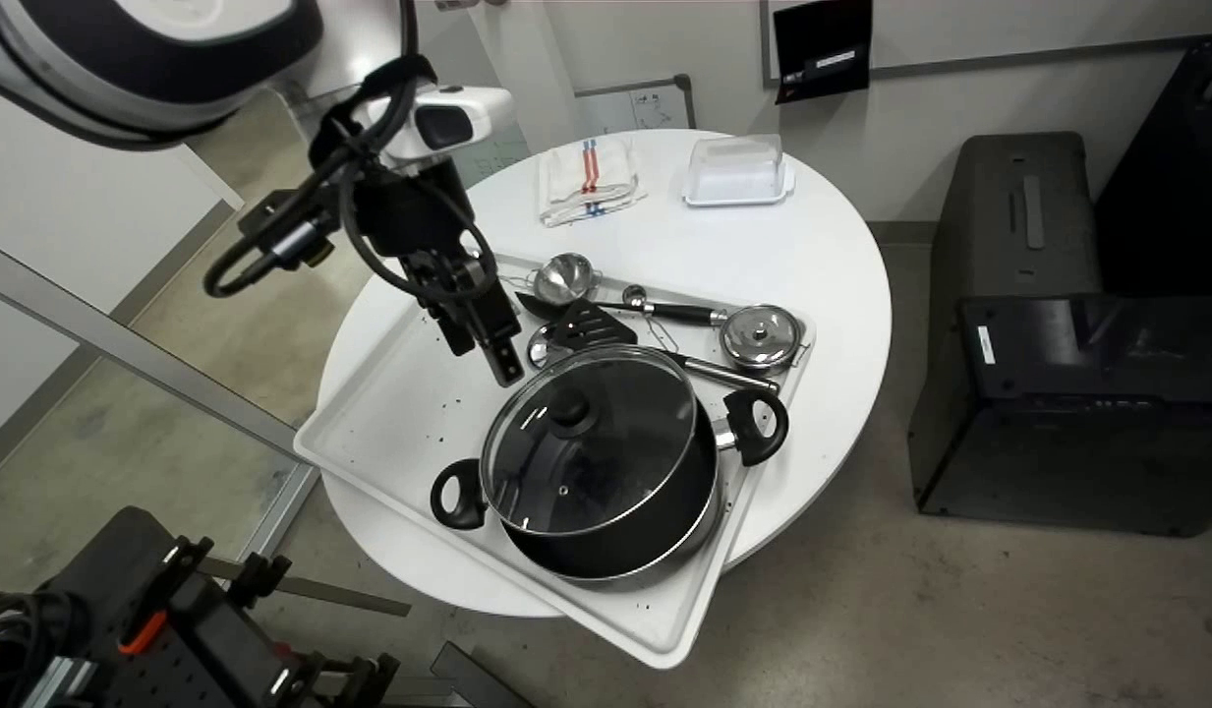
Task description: Remove the lid from the black pot
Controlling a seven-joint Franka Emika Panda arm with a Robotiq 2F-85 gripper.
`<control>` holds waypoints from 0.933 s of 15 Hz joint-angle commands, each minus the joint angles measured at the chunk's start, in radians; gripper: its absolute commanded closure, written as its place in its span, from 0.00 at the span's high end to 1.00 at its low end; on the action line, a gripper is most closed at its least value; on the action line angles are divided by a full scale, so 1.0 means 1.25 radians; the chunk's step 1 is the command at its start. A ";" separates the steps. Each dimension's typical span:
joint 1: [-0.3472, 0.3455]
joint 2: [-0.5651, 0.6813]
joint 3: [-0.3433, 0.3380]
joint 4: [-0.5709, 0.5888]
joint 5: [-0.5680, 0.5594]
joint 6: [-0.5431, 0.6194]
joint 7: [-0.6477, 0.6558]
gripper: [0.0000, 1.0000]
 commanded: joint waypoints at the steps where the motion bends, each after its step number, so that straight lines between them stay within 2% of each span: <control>1: 0.007 0.088 -0.019 0.077 0.000 0.015 0.010 1.00; 5: 0.008 0.145 -0.023 0.118 0.011 0.023 -0.002 1.00; 14: 0.015 0.196 -0.023 0.124 0.014 0.067 -0.012 1.00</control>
